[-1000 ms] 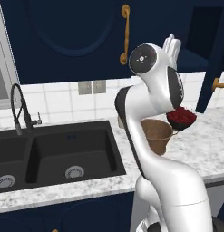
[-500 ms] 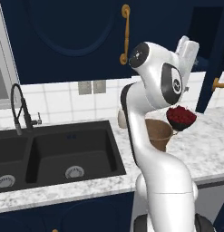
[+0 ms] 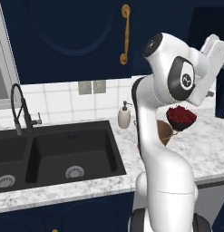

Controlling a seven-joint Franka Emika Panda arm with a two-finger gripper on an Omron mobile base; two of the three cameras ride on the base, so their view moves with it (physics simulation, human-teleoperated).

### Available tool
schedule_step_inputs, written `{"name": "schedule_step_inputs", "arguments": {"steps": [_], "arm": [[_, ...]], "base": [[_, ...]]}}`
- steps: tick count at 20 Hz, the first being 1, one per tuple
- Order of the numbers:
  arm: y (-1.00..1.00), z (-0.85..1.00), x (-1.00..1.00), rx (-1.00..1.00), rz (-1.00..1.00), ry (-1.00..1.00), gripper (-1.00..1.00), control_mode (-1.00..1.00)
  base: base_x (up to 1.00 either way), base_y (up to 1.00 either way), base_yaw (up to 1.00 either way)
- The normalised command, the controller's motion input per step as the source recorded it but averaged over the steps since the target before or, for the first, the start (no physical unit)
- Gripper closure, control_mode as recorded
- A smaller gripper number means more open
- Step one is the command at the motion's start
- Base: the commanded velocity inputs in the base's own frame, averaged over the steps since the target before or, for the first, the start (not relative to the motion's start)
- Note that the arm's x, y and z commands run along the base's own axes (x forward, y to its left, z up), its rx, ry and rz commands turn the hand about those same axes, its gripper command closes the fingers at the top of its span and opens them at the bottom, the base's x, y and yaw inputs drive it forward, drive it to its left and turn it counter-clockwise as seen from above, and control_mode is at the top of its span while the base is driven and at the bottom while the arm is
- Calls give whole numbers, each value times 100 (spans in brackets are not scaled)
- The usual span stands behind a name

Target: Open the cabinet, pick up the bread from the cabinet and place it in the basket. Then move the basket to the dining counter.

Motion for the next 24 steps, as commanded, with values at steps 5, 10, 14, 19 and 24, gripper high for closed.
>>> {"name": "schedule_step_inputs", "arguments": {"steps": [5, 10, 14, 19, 24], "arm": [[-96, -3, 0, 8, -41, -19, -100, -100], [-100, 0, 4, 18, -21, -25, -100, -100], [-42, -21, 19, 19, -1, -32, -100, -100], [78, -46, 14, 3, 4, -46, -100, -100], [100, -6, 18, -1, 12, -35, -100, -100]], "base": [[0, 0, 0], [0, 0, 0], [0, 0, 0], [0, 0, 0], [0, 0, 0]]}}
